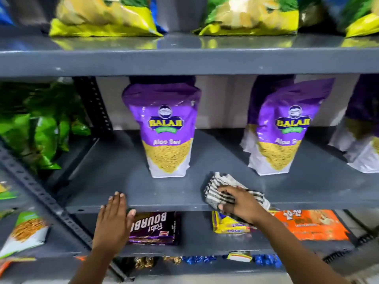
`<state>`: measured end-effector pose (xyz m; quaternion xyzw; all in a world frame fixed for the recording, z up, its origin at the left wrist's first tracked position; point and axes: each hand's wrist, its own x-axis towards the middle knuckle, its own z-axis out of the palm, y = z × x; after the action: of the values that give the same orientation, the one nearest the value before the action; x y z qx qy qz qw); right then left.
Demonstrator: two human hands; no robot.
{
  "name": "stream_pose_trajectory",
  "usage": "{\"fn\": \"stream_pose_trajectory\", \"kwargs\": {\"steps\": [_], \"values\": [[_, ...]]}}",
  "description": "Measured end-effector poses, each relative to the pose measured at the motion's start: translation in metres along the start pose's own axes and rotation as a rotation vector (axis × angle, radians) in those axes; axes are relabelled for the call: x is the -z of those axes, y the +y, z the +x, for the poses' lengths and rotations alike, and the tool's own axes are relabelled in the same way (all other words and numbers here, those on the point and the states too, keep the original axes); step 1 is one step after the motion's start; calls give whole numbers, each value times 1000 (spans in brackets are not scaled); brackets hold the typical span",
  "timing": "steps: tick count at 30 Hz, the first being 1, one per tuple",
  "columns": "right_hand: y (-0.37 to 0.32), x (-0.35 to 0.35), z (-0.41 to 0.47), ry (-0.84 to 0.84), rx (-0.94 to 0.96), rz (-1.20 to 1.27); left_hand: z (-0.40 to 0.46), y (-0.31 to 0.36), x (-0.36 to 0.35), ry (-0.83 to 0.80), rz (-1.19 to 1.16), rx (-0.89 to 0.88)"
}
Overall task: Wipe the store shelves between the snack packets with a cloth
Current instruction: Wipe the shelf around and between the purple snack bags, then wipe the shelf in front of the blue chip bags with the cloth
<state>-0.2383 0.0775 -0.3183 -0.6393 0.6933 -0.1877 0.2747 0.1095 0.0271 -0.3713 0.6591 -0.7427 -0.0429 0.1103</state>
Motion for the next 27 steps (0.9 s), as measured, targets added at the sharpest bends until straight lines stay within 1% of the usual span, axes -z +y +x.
{"fn": "stream_pose_trajectory", "kwargs": {"steps": [2,3,6,9,13,17,19,21,25,27], "values": [[-25,-18,8,-12,37,-44,11,-24,8,6,4,104],[-38,-27,13,-19,58,-80,16,-34,10,1,12,120],[-71,-58,29,-27,119,-169,23,-50,8,-35,25,75],[-96,-85,43,3,214,-218,23,-52,1,-27,-4,48],[-116,-105,51,20,313,-238,24,-55,-3,-16,-47,49],[-125,-112,48,27,331,-191,24,-56,-5,-24,-45,36],[-129,-108,44,-2,295,-115,24,-56,-4,-21,-50,29],[-133,-97,35,-68,209,56,25,-53,1,-21,-27,40],[-138,-77,5,-209,4,477,29,-51,10,-76,51,90],[-141,-69,-13,-246,-66,571,31,-47,16,-52,79,51]]}}
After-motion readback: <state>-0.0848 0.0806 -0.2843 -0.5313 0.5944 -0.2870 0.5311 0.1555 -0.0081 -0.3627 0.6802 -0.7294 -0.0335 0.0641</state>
